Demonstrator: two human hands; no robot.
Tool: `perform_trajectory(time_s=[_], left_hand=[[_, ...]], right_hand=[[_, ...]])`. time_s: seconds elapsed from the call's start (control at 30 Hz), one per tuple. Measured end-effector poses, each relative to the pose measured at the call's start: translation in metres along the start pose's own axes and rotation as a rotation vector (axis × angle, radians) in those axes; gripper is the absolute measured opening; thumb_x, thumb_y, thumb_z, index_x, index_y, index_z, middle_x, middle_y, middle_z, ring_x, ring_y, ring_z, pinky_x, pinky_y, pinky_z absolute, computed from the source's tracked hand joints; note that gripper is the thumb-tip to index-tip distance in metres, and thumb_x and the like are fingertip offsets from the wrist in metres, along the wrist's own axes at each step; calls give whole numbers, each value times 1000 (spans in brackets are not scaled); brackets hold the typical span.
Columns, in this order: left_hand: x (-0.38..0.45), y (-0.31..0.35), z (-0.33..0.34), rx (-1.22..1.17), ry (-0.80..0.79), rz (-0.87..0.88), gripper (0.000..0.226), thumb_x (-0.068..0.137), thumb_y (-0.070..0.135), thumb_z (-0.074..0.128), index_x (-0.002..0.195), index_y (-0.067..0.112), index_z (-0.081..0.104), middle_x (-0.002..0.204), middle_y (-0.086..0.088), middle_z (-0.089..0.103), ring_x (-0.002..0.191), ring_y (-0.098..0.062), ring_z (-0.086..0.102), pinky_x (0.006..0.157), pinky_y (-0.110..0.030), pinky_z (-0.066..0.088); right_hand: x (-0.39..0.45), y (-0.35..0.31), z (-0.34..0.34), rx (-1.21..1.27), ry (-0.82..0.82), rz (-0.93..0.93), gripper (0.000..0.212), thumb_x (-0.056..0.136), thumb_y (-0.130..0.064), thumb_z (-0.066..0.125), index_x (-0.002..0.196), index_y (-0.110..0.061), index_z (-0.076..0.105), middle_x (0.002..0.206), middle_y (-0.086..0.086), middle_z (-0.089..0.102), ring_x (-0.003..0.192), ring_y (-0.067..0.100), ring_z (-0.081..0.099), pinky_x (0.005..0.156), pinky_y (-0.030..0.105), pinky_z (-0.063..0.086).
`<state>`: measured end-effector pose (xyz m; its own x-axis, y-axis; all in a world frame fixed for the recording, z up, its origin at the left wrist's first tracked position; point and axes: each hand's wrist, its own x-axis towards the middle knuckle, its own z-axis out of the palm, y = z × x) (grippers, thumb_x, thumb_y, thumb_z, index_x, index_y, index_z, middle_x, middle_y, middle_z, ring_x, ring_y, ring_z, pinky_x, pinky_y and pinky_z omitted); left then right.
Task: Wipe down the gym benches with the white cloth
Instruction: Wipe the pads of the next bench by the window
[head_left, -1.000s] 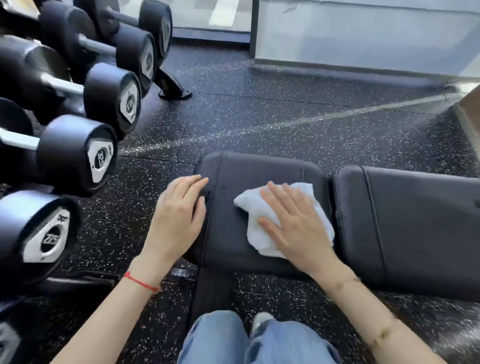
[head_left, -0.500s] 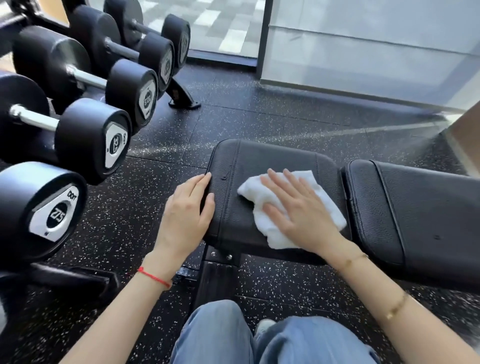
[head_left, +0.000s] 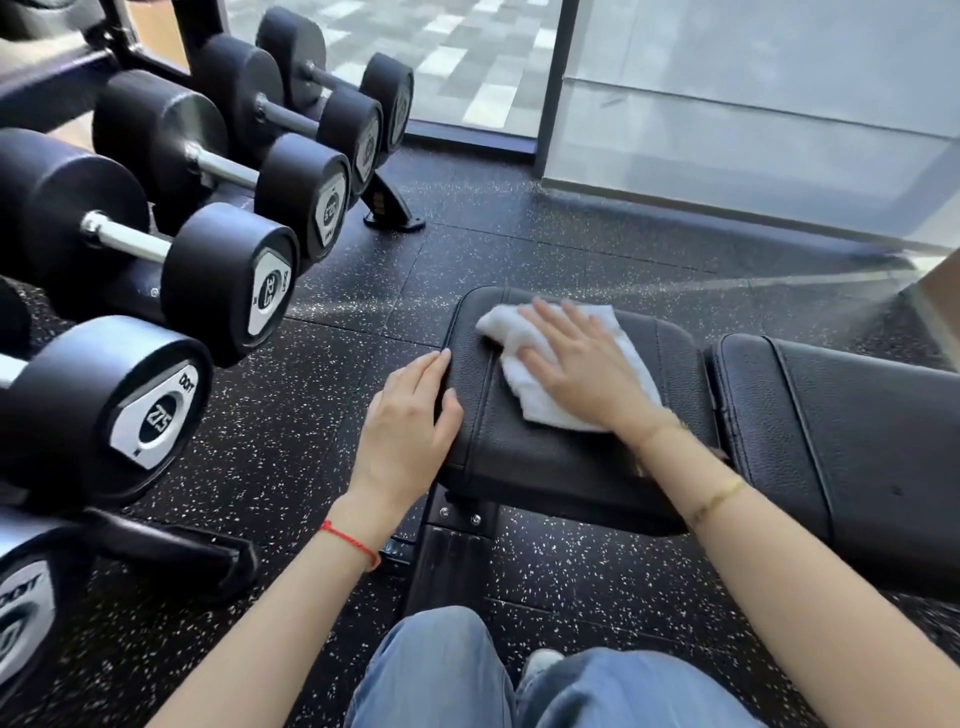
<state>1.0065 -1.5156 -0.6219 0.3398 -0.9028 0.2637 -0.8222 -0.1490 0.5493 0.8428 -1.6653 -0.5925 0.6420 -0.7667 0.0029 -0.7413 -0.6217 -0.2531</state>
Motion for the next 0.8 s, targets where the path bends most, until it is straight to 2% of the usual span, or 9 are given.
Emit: perform_trajectory(time_s=[0.1,0.23,0.3,0.37,0.5,0.6,0.67,0.73,0.8], left_hand=[[2,2,-2,33,-14,7,47,99,23,47,144,10,46,147,-4,47,137,-18,41,114,-38,34],[12,0,-5,85,-53,60,48,99,23,45,145,10,44,150,-4,43,140,-18,37,116,-40,32],[18,4,-3,77,-60,78,48,99,23,46,144,9,45,150,-6,43,140,-20,37,116,-40,31],[25,11,1,73,-65,91,48,98,23,48,143,8,46,151,-8,43,140,-23,37,117,-41,31],[32,26,9,74,-81,104,48,99,23,46,143,5,46,151,-11,41,141,-25,32,119,-41,27],[33,29,13,56,-74,97,48,98,20,47,143,3,46,150,-12,42,141,-27,31,120,-40,25],[32,26,14,46,-70,104,47,98,19,49,142,3,46,149,-13,42,141,-28,31,120,-40,25],[31,24,15,30,-67,111,47,97,17,50,142,3,47,149,-13,43,141,-28,32,120,-42,26],[31,23,16,19,-63,105,47,98,18,50,142,4,46,150,-11,42,142,-28,31,120,-42,26]], right_hand=[[23,-11,-5,-50,-3,80,57,105,-48,24,159,-30,13,167,-8,8,154,18,-1,124,43,-2],[-42,-13,7,-69,52,-89,62,102,-56,26,158,-31,17,166,-11,11,154,15,3,124,40,-1],[-80,1,10,-68,69,-105,66,98,-61,22,157,-32,23,165,-12,16,153,14,7,124,38,2],[-79,28,3,-73,81,-7,66,98,-61,23,156,-31,27,164,-10,19,153,17,12,123,38,5],[-12,48,-13,-63,57,266,60,103,-55,21,158,-30,17,166,-6,13,154,21,5,124,44,3],[9,18,-4,-74,33,170,61,103,-53,21,158,-29,13,167,-5,10,154,21,4,124,47,4],[-15,2,5,-83,46,40,62,102,-55,21,158,-30,16,166,-7,13,153,19,6,124,45,4],[-53,5,7,-54,66,-33,66,97,-61,18,157,-33,22,165,-10,18,153,16,10,124,43,5],[-72,26,2,-36,74,-8,68,95,-62,17,156,-34,25,164,-12,19,153,15,11,123,39,3]])
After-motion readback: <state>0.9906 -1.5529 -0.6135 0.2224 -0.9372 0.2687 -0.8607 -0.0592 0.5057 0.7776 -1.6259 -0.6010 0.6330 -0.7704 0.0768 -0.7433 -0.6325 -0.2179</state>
